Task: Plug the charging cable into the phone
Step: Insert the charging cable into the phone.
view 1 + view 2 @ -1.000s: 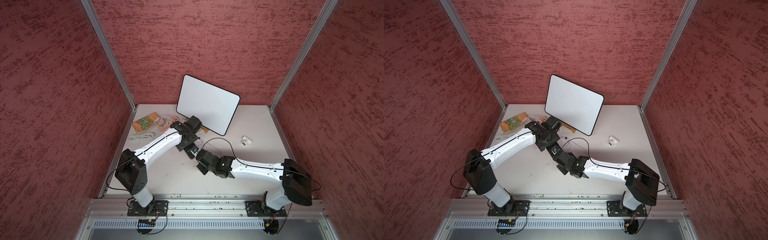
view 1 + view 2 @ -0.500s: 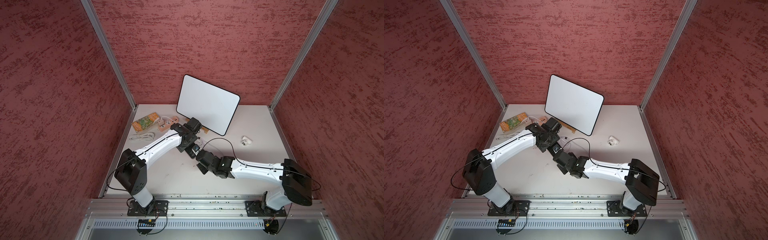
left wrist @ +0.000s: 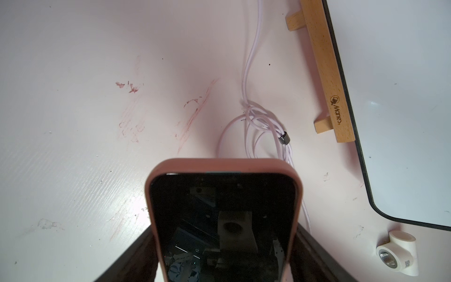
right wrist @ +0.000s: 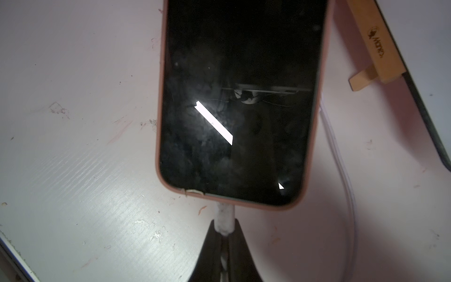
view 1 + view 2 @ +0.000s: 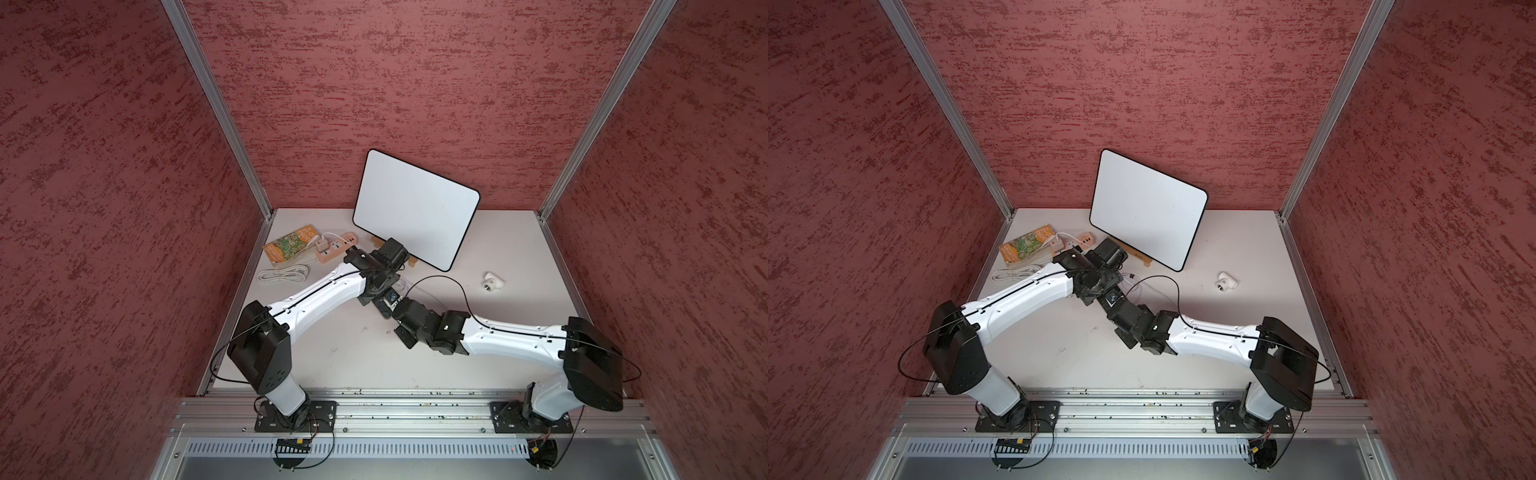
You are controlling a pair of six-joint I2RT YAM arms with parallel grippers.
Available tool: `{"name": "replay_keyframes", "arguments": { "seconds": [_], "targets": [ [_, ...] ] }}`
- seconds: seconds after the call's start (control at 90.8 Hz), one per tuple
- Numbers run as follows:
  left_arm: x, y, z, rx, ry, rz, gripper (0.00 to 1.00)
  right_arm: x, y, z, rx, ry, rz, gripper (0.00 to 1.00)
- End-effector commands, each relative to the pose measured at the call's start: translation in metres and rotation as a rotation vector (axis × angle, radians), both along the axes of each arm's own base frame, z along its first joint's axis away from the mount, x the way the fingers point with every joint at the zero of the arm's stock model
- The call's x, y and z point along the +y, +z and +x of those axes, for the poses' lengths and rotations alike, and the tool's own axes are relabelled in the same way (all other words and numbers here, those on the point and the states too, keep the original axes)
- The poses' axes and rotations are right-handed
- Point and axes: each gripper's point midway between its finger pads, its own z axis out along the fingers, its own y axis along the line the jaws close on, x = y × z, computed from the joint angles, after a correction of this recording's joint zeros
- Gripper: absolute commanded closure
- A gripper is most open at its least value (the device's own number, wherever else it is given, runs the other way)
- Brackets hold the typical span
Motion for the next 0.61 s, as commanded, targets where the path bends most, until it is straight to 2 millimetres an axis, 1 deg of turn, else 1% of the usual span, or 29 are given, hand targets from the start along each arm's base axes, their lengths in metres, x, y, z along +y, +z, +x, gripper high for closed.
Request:
{"name": "replay_keyframes", "arguments": {
  "seconds": [0.0, 0.165, 0.264, 0.595],
  "targets": [
    [-0.034, -0.004, -0.024, 0.075, -0.100, -0.119, 1.00, 0.039, 0.069, 0.030, -0.145, -0.006, 0.238, 1.00],
    [-0.042, -0.010, -0.025, 0.094, -0.118, -0.158, 1.00, 0.038, 0.074, 0.032, -0.176, -0.010, 0.273, 1.00],
    [-0.049, -0.013, -0.025, 0.103, -0.129, -0.203, 1.00, 0.037, 0.073, 0.033, -0.182, -0.012, 0.268, 1.00],
    [-0.050, -0.015, -0.025, 0.112, -0.147, -0.209, 1.00, 0.036, 0.070, 0.034, -0.188, -0.006, 0.251, 1.00]
  ]
}}
